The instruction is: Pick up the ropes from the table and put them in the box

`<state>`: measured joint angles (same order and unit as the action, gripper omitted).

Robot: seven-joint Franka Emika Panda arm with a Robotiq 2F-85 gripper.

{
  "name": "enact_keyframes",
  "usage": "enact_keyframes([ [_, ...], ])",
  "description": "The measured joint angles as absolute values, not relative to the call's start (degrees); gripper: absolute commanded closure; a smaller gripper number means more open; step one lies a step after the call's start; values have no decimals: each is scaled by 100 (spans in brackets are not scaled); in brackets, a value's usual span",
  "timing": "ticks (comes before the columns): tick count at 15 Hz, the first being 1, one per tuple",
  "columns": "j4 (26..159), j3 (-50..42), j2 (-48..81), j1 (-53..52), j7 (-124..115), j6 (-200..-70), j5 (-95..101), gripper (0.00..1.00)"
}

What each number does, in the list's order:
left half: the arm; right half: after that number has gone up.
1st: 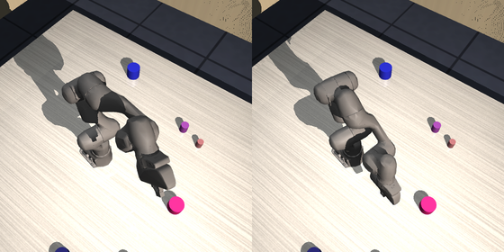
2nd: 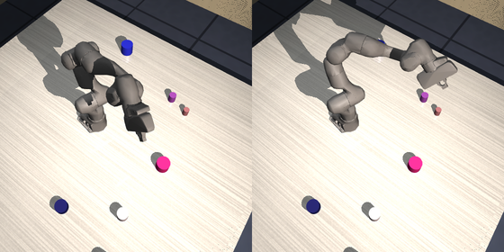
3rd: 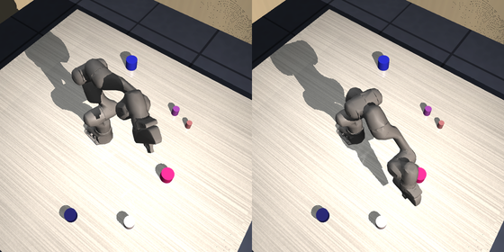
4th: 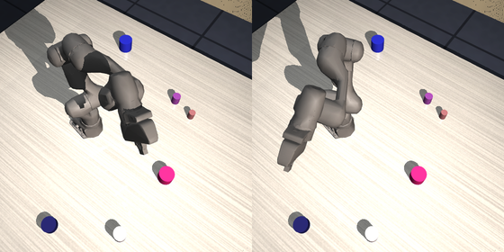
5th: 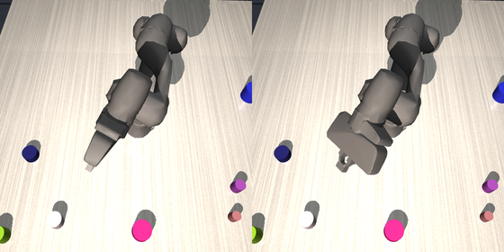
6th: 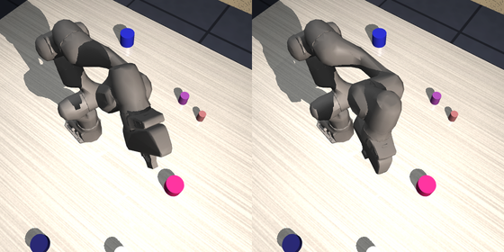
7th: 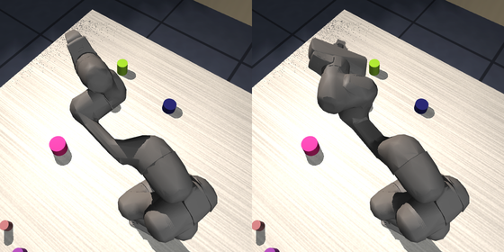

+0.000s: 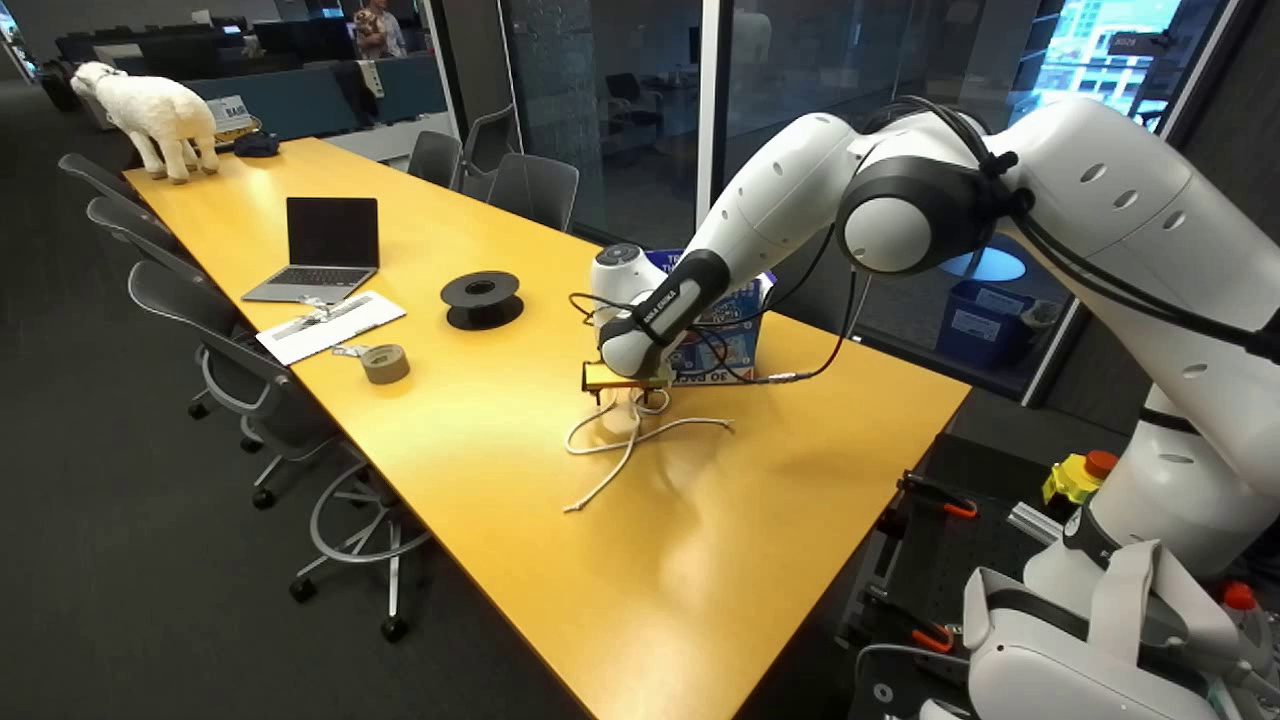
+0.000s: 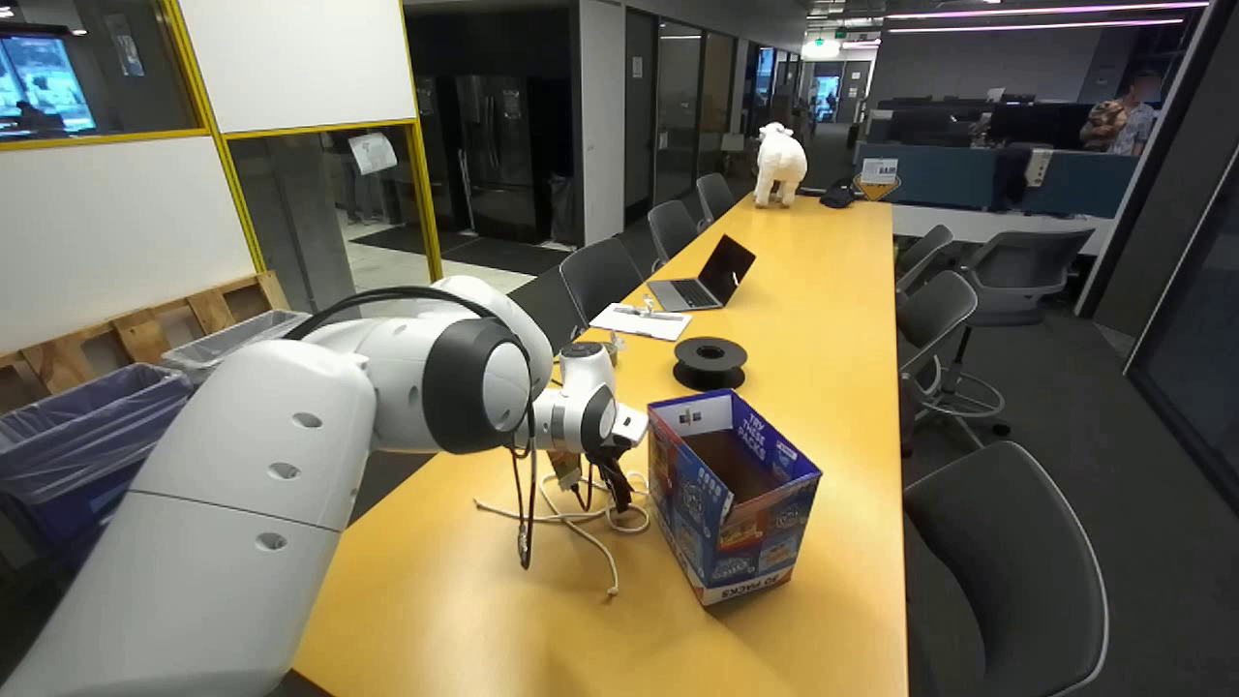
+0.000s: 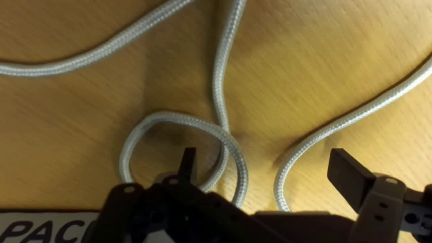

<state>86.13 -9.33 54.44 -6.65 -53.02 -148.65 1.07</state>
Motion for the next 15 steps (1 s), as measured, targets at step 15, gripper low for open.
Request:
enact_keyframes([
  [15, 8488, -925, 5546, -664, -5299, -14767, 68, 34],
])
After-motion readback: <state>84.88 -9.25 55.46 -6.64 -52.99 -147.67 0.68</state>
